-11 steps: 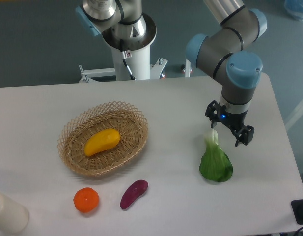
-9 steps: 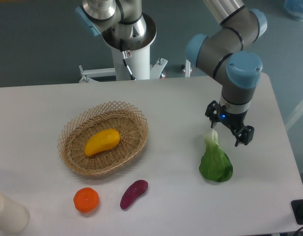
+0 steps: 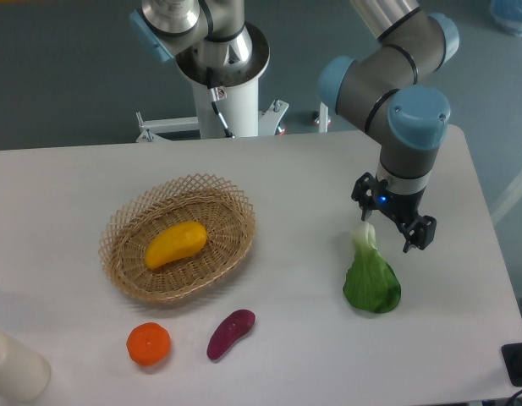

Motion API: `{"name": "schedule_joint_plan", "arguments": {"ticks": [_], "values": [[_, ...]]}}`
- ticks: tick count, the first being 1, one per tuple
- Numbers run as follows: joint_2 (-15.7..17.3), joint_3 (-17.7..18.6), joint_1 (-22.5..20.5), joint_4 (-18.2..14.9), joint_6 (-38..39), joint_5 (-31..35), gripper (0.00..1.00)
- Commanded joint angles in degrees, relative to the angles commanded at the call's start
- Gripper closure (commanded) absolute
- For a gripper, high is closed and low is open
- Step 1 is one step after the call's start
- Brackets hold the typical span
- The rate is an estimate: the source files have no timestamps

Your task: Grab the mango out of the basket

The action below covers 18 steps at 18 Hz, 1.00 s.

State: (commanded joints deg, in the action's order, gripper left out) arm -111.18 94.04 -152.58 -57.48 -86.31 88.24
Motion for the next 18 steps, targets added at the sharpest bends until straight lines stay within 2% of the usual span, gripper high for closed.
{"name": "schedule_joint_plan", "arguments": {"ticks": [5,9,18], "values": [[0.00,0.00,2.11,0.44,4.48,-0.18,0.00],[-0.26,-0.96,4.13,0.44,12.21,-0.88,0.00],[-0.18,-0.26,9.58,0.44,17.40,-2.02,0.00]]}}
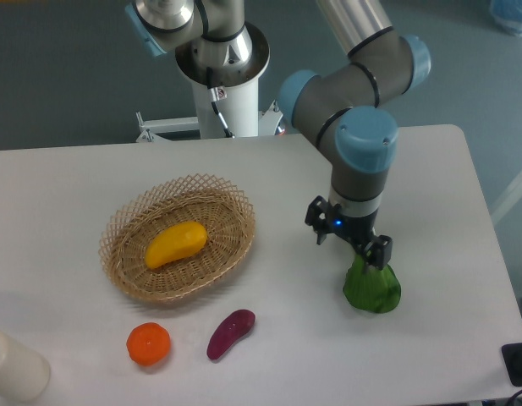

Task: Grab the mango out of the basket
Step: 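Move the open gripper over the basket toward the yellow mango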

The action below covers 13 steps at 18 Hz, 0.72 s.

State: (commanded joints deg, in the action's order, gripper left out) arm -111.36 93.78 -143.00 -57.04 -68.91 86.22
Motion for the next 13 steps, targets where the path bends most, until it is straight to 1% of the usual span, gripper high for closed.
{"name": "schedule_joint_plan", "arguments": {"ticks": [3,5,13], "values": [[0.09,0.35,2.20,-0.17,4.47,-2.46,0.00],[0.09,0.97,4.65,-0.44,6.24,-2.55,0.00],[1.67,7.03,12.91,-0.61,7.21,-1.76,0.00]]}}
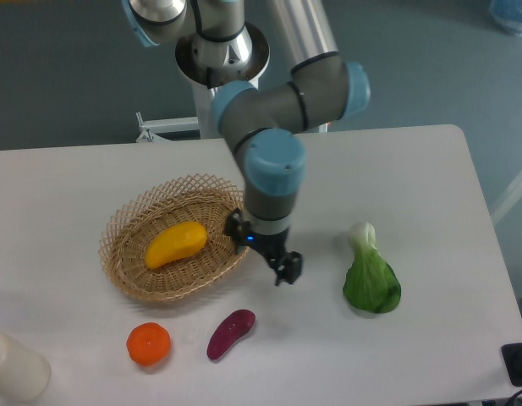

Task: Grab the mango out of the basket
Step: 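Move the open gripper over the basket toward the yellow mango, then lower the gripper onto the yellow mango and close on it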

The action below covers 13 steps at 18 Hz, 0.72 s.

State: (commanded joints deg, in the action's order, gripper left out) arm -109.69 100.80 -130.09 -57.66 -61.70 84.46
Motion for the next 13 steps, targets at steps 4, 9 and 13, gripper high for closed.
{"name": "schedule_joint_plan", "arguments": {"ticks": [4,9,13], "values": [[0.62,1.94,3.17,0.00,0.00,-0.09,0.00],[1.14,4.22,4.93,-0.35,-0.09,-0.09,0.00],[0.97,4.31,5.81,-2.11,0.09,-0.09,0.00]]}}
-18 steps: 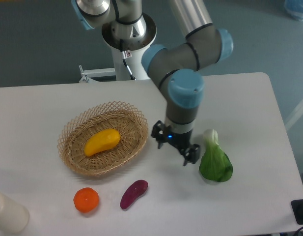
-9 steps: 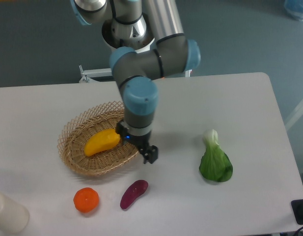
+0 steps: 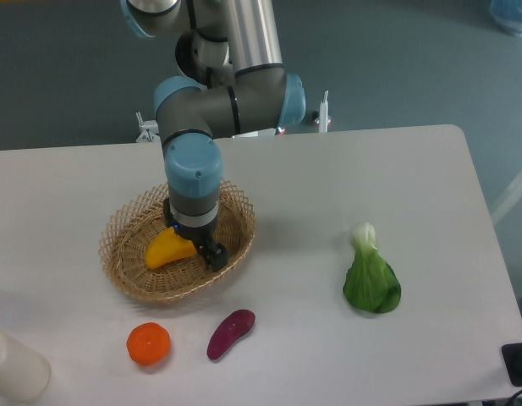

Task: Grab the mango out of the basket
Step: 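Lower the gripper onto the yellow mango and close on it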

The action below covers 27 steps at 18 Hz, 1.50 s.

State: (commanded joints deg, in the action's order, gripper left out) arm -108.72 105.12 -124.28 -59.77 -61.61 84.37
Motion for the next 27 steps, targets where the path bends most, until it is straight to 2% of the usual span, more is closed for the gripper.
{"name": "schedule_joint_plan", "arguments": {"ticks": [12,19,22,25,26,27], "values": [[-2.99,0.70,1.76,1.32,4.92,0.17,0.00],[-3.52,0.88,3.25,1.41,4.83,2.81,0.02],[-3.17,0.79,3.17,1.41,4.92,2.81,0.27],[-2.73,0.70,3.16,1.41,5.01,2.90,0.56],[-2.55,0.62,3.08,1.41,5.01,2.90,0.63],[-2.38,0.44,2.99,1.32,5.01,2.81,0.64]]}}
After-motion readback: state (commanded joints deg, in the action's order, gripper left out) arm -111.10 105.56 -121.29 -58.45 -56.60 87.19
